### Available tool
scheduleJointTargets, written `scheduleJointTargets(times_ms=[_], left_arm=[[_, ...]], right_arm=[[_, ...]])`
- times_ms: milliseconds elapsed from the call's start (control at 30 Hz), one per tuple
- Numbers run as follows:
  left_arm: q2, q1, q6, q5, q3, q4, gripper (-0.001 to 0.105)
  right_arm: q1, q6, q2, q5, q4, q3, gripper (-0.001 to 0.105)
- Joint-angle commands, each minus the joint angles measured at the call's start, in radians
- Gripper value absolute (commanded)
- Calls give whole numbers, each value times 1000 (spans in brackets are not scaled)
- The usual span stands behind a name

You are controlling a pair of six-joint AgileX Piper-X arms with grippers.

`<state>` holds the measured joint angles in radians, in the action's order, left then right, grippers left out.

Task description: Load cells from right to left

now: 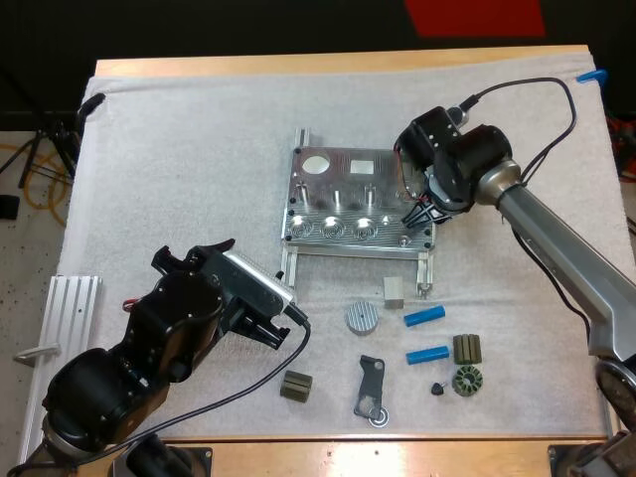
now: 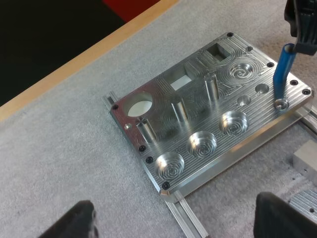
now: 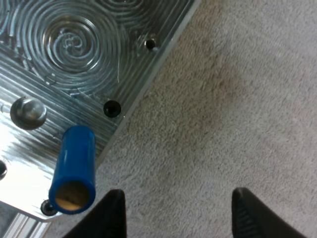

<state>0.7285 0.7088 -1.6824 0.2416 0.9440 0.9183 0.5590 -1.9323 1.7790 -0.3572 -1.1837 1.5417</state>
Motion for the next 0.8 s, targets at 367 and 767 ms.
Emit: scheduleJointTargets(times_ms=[367, 767], left_arm=[[-4, 1, -11, 16, 6, -5, 65], [-4, 1, -11, 16, 6, -5, 65]], right_arm=[[-2, 28, 24, 25, 6, 5, 47], [-2, 28, 24, 25, 18, 5, 47]])
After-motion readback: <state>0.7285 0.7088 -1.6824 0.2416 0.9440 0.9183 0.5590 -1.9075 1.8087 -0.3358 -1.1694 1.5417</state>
